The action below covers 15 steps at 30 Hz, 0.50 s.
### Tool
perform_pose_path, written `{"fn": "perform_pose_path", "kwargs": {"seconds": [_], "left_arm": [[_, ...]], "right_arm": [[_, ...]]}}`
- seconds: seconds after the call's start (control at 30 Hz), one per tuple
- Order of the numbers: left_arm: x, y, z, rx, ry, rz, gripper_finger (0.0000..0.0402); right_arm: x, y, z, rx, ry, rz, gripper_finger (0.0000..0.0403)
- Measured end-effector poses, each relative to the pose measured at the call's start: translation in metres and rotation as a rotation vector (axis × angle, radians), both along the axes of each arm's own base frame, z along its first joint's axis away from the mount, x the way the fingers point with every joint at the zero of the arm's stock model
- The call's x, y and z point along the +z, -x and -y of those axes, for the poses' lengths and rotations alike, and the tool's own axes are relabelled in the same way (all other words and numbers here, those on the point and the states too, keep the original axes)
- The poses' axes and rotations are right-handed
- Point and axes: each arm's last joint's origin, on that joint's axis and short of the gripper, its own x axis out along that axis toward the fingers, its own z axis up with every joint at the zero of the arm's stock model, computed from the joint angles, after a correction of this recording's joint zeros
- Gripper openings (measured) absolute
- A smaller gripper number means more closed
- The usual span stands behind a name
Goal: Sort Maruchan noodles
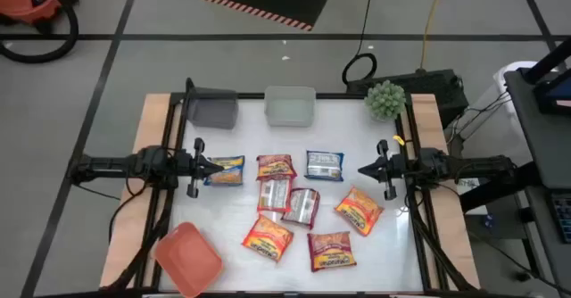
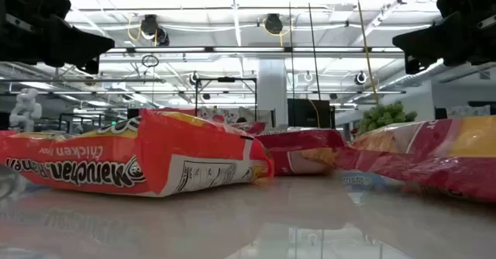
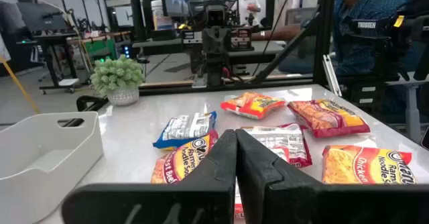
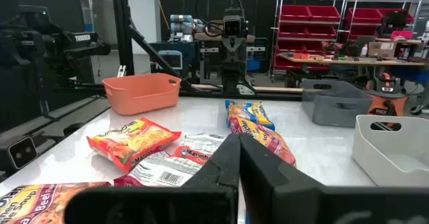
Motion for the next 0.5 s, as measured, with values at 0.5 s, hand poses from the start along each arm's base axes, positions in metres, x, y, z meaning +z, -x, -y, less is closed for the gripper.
{"fn": "perform_pose_path", "kwargs": {"seconds": [0.5], "left_arm": [[0.0000,0.0000,0.0000,0.000,0.000,0.000,0.0004]], "right_arm": [[0.0000,0.0000,0.0000,0.000,0.000,0.000,0.0000]]}}
